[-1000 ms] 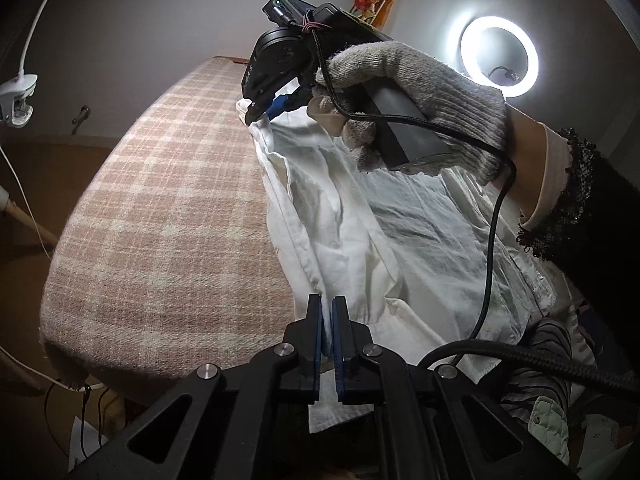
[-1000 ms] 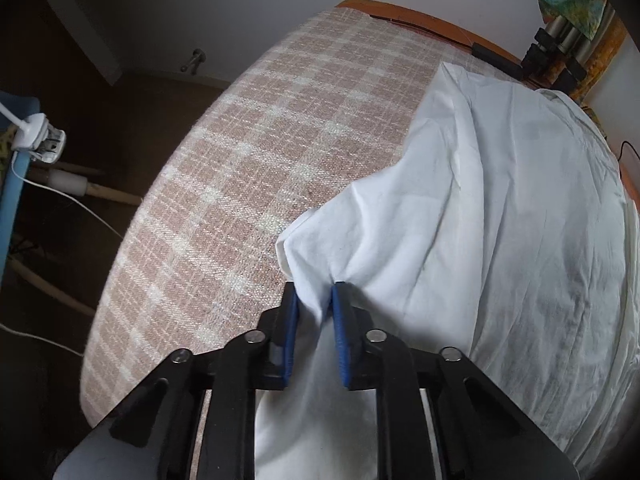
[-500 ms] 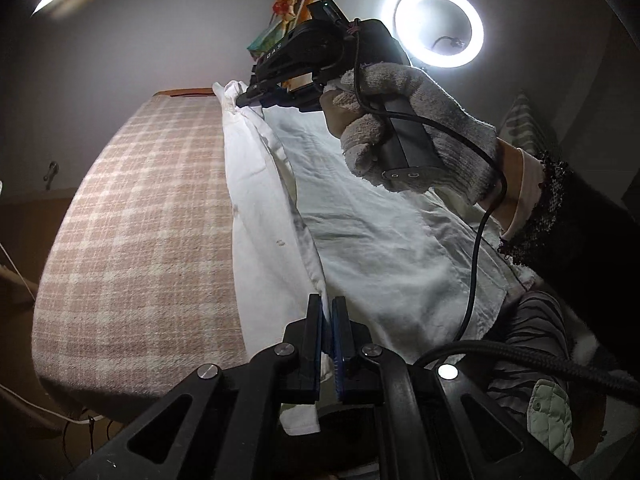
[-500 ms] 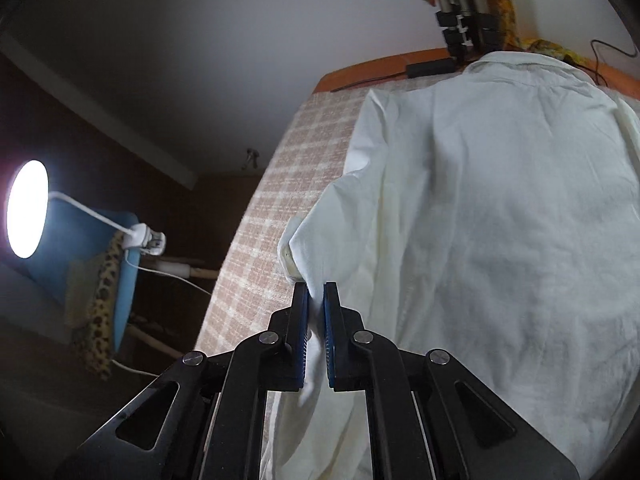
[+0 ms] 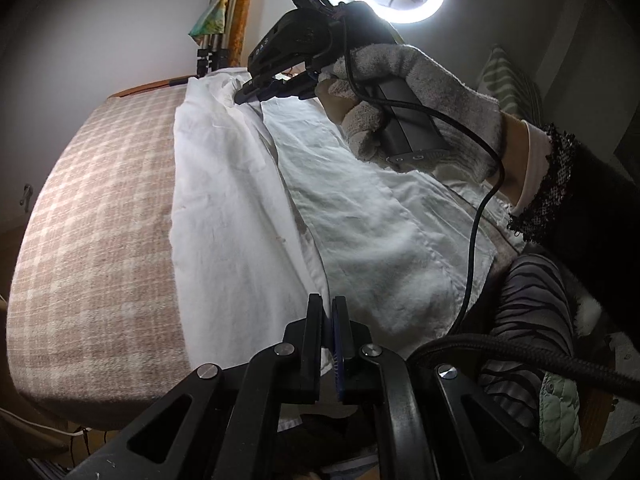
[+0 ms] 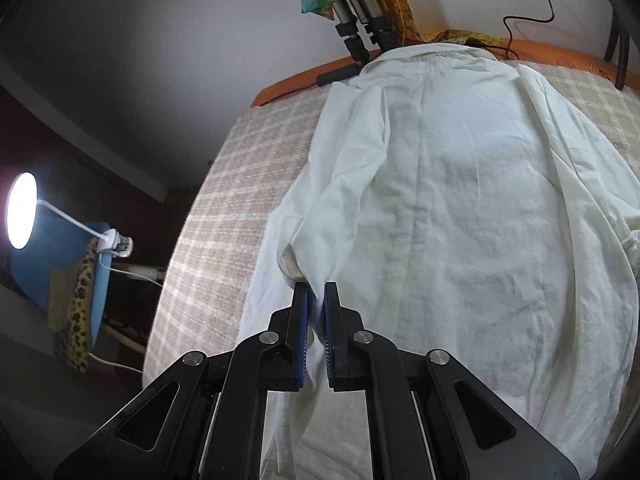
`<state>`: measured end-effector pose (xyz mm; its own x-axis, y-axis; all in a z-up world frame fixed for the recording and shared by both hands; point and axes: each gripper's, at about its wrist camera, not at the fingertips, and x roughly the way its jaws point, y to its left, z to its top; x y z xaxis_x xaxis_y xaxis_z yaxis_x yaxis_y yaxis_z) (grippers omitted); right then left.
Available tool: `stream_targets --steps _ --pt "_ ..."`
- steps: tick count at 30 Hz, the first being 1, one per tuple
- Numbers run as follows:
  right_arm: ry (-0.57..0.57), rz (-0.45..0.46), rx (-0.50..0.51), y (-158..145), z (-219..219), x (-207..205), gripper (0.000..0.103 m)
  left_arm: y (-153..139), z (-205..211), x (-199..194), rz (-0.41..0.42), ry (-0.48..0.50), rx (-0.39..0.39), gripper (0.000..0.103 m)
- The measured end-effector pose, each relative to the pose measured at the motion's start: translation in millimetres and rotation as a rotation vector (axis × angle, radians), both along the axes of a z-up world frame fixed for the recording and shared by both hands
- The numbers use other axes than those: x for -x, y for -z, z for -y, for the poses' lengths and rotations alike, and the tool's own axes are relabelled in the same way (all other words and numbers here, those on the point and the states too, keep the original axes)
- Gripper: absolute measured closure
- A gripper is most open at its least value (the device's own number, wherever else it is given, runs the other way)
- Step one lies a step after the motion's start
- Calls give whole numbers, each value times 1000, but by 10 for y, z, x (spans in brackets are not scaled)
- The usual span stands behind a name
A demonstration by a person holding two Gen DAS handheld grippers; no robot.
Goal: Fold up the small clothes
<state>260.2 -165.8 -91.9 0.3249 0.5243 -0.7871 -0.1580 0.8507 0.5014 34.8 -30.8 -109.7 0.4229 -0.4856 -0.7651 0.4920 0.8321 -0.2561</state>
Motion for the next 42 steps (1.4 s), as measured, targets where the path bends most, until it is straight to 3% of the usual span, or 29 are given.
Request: stream_targets --steps 3,6,13,17,20,25,29,31,36,42 --pt "-5 -7 21 76 27 -11 97 31 52 34 -9 17 -21 99" --pt "-15 -8 47 130 20 -17 97 24 59 99 -7 33 -43 80" --pt "-35 -21 75 131 70 31 87 -187 -173 442 79 24 -116 76" --pt "-42 24 49 -91 198 175 73 -329 -327 475 121 -27 -126 76" --pt "-43 72 15 -321 383 326 70 -373 -356 398 157 -61 -130 76" --pt "-4 151 -17 -714 860 570 67 -359 -244 196 151 -75 -88 76" --pt "48 207 51 -905 1318 783 65 -363 -13 92 161 -40 -65 76" --pt "85 216 83 -953 1569 870 65 -363 139 54 163 -17 -53 70" --pt "186 196 135 -929 2226 1015 64 -356 615 -13 160 52 -21 64" --pt "323 107 154 -644 2992 1245 64 -327 1202 -37 159 146 -10 61"
